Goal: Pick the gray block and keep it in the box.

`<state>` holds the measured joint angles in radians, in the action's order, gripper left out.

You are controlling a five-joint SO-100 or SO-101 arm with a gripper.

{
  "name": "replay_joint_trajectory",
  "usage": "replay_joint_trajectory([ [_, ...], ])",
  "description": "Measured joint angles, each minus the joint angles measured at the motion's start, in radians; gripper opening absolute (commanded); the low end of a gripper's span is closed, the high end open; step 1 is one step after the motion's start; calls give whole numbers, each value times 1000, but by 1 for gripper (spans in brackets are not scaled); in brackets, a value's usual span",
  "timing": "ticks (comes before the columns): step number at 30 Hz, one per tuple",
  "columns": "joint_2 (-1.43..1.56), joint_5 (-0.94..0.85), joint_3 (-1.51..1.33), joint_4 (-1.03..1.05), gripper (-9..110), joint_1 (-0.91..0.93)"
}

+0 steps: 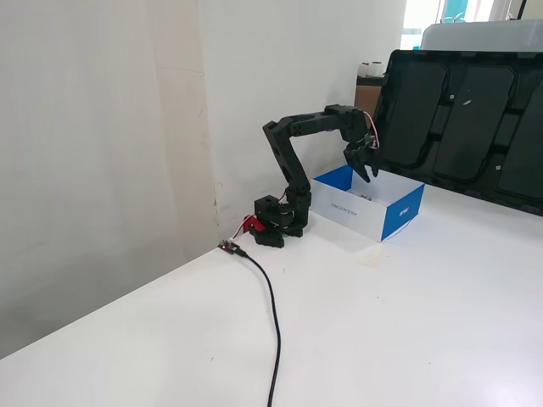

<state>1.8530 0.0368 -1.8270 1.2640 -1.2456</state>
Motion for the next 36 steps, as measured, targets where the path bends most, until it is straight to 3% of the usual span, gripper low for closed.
replay_joint_trajectory([
  [9,40,-107,126,146,4,150],
  [23,190,-135,333,311,3,270],
  [36,383,-149,258,267,0,678],
])
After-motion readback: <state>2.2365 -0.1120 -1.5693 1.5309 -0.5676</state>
